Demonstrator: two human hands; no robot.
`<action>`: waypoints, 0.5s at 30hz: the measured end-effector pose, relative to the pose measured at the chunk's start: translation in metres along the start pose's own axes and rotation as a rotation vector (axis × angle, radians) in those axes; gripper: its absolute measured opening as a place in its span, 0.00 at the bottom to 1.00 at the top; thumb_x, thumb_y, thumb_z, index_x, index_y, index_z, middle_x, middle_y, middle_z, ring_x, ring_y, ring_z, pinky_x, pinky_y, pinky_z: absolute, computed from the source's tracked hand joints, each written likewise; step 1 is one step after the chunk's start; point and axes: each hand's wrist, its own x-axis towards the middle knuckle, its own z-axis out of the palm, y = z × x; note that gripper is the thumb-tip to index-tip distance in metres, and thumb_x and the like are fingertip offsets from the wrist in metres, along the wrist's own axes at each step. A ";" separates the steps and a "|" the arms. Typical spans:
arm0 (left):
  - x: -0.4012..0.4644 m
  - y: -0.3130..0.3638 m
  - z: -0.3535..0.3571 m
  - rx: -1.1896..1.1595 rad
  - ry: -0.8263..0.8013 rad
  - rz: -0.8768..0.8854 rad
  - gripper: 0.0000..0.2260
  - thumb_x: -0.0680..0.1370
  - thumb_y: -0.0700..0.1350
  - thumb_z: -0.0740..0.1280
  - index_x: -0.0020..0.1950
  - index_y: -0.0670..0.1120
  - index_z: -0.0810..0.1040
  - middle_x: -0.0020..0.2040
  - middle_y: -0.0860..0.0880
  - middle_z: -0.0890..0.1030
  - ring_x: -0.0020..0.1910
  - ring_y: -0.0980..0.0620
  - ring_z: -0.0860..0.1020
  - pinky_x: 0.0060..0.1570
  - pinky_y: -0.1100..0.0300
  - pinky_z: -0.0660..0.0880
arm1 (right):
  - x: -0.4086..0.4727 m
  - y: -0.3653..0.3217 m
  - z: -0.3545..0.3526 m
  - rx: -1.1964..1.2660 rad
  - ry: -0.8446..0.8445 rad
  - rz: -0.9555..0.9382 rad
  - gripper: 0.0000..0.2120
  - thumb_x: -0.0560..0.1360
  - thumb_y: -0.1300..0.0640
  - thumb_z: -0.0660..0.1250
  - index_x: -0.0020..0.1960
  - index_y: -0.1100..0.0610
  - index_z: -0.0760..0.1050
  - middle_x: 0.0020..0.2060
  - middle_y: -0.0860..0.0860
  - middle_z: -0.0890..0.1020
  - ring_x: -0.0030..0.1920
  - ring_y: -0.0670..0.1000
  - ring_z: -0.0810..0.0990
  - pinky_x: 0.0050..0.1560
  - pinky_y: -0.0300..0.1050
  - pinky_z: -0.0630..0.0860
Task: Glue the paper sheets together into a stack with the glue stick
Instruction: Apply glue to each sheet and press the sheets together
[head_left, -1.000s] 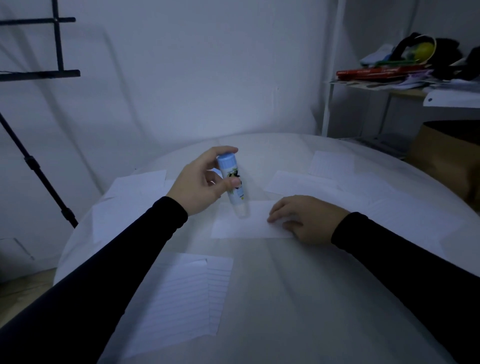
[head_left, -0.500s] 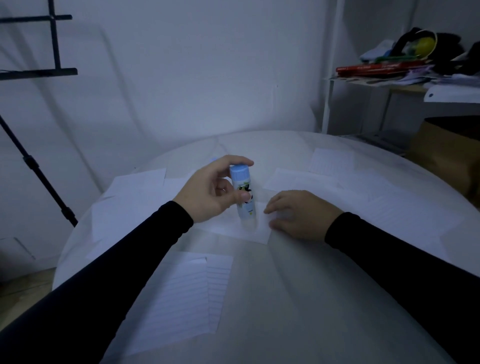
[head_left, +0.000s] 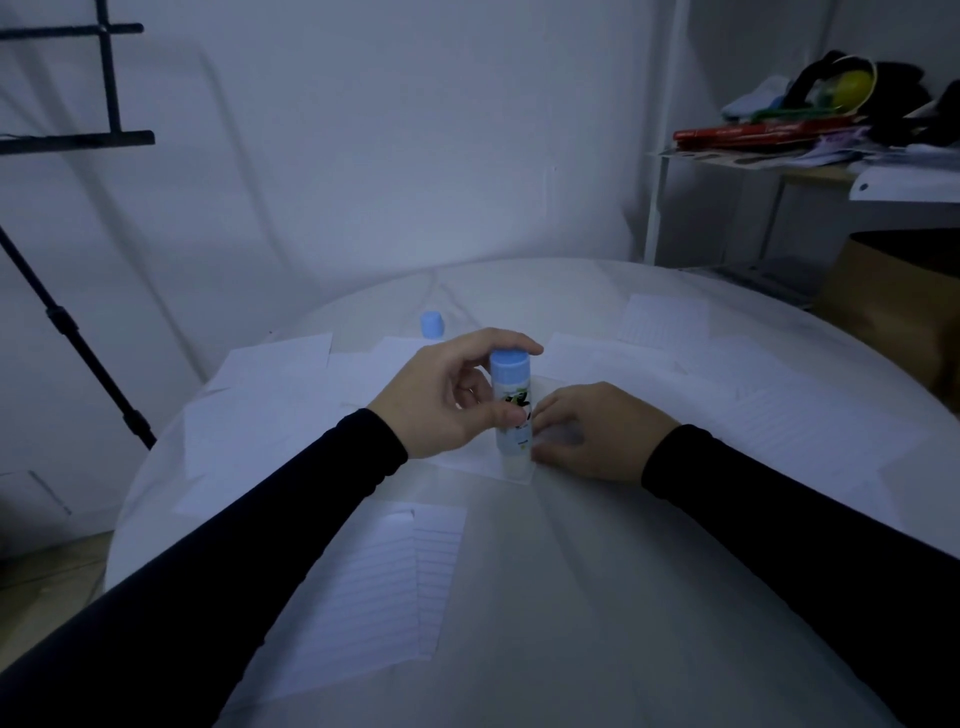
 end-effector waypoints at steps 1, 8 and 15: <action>0.000 0.000 0.000 -0.001 -0.004 -0.003 0.21 0.67 0.51 0.74 0.58 0.59 0.76 0.44 0.58 0.79 0.36 0.36 0.76 0.39 0.49 0.76 | 0.000 0.000 0.000 0.006 -0.001 0.006 0.15 0.70 0.43 0.68 0.54 0.47 0.81 0.55 0.42 0.80 0.56 0.46 0.77 0.61 0.47 0.72; -0.001 0.002 -0.004 0.030 -0.023 -0.010 0.23 0.70 0.42 0.74 0.62 0.58 0.77 0.42 0.61 0.80 0.33 0.38 0.74 0.37 0.52 0.76 | 0.000 -0.001 -0.001 0.029 0.005 0.032 0.14 0.70 0.44 0.70 0.53 0.48 0.81 0.55 0.42 0.80 0.56 0.45 0.77 0.62 0.46 0.71; -0.003 -0.003 -0.014 0.083 0.002 -0.030 0.22 0.71 0.40 0.75 0.61 0.58 0.77 0.38 0.62 0.79 0.32 0.40 0.73 0.35 0.63 0.72 | 0.000 -0.002 -0.001 0.026 -0.002 0.047 0.14 0.70 0.44 0.70 0.54 0.48 0.81 0.57 0.42 0.79 0.59 0.45 0.75 0.64 0.43 0.69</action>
